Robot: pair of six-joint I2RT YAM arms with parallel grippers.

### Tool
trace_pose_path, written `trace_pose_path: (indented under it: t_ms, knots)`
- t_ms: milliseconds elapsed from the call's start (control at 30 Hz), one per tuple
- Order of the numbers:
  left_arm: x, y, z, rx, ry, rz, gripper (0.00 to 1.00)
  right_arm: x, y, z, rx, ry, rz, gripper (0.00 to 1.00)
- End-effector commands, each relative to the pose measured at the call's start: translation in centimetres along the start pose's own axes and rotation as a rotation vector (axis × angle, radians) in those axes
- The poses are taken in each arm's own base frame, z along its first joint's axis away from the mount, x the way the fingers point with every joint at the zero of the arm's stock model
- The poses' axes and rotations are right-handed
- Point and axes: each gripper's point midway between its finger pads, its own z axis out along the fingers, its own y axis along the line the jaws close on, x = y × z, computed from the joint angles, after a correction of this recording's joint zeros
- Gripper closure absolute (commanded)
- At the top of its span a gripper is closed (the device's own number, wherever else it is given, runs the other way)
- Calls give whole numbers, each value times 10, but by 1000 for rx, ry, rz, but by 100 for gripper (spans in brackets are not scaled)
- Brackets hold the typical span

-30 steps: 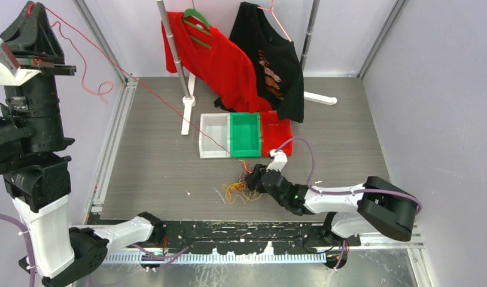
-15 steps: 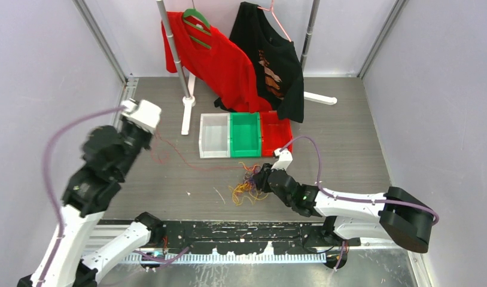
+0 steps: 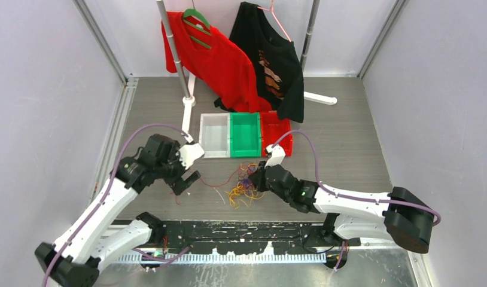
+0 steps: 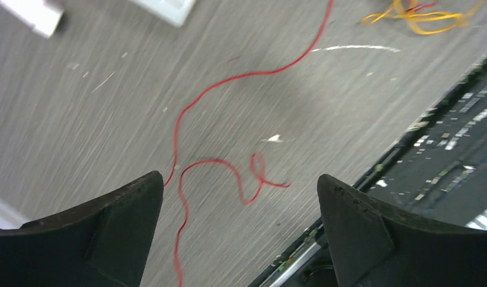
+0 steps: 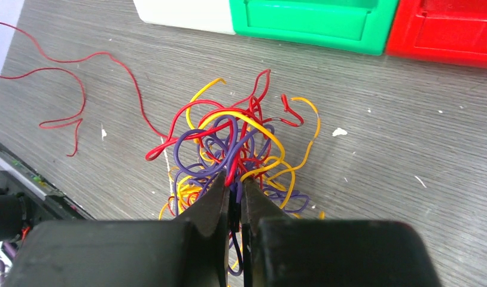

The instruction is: Untangle the cables

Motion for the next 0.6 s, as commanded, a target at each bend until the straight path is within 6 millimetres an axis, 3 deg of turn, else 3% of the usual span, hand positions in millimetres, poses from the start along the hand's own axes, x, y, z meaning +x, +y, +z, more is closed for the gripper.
trace_pose_path:
  t_ms: [0, 133, 200, 367, 467, 567]
  knots:
    - [-52, -25, 9, 221, -105, 67, 0, -28, 29, -5, -85, -49, 17, 99]
    - [-63, -33, 34, 275, -63, 130, 0, -25, 28, -9, -100, -45, 17, 100]
    - [-79, -33, 40, 282, -87, 122, 0, -21, 36, -15, -165, -34, 18, 99]
    - [-117, -46, 26, 439, -86, 74, 0, -39, 55, -38, -296, -71, -43, 99]
    - [-118, -52, 34, 482, -88, 74, 2, -43, 47, -42, -244, -36, -76, 99]
    - [-92, -62, 55, 506, -35, 135, 4, -33, 39, -40, -221, -3, -76, 99]
